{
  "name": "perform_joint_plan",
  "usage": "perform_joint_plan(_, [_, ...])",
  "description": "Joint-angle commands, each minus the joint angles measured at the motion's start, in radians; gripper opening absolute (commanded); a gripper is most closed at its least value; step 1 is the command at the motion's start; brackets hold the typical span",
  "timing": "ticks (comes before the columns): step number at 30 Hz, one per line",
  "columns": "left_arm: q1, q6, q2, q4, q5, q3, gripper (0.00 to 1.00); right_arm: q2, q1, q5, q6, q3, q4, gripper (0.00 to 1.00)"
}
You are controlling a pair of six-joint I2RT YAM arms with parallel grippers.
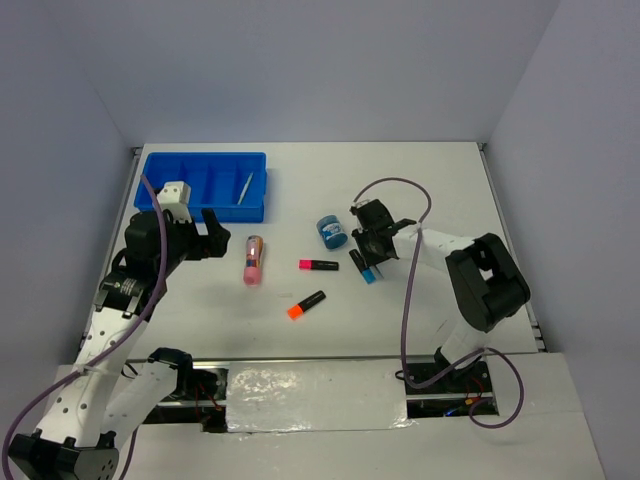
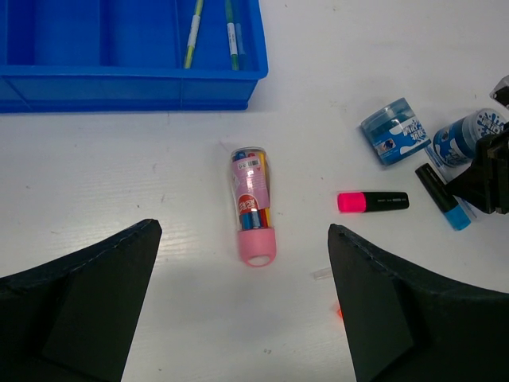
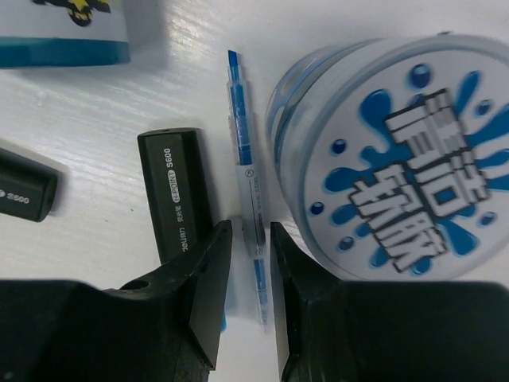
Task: Sort the stationery into containers
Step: Pick up the pen from the center of the board.
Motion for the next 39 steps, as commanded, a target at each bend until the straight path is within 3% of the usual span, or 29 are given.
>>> perform_joint_plan(1, [0.0,0.025,-0.016,0.037,0.021,0.0,0.99,0.033,-0.005,-0.005,-0.006,0.046,0.011,0.34])
perform_joint_plan(8, [0.0,0.027,-0.016,0.035,0.018,-0.002,0.99,0.056,-0.005,-0.054,0.007,0.055,-0.007,0.28])
perform_joint_plan(12, [0.0,0.025,-0.02,0.034,0.015,-0.002,0.99,0.034,-0.005,-0.108,0.013,0.047,-0.003,0.18])
perform_joint_plan(16, [0.0,0.024,-0.019,0.034,0.015,-0.002,0.99,-0.031,-0.005,-0.122,0.019,0.053,-0.004,0.0])
perform_joint_plan(22, [0.0,0.008,-0.01,0.027,-0.002,-0.005,1.0,-0.142,-0.005,-0.105,0.053,0.076,-0.021,0.0])
perform_joint_plan(32, [-0.001,-0.147,0.114,-0.013,0.039,0.001,0.99,-0.533,-0.004,-0.14,0.105,0.101,-0.125,0.0])
perform_joint_plan(35, [-0.058,-0.174,0.185,-0.017,0.023,0.015,0.99,-0.639,-0.004,-0.14,0.132,0.084,-0.16,0.0])
perform_joint_plan(39, [-0.304,-0.222,0.329,-0.054,-0.13,0.081,0.98,-0.722,-0.004,-0.177,0.137,0.07,-0.22,0.0])
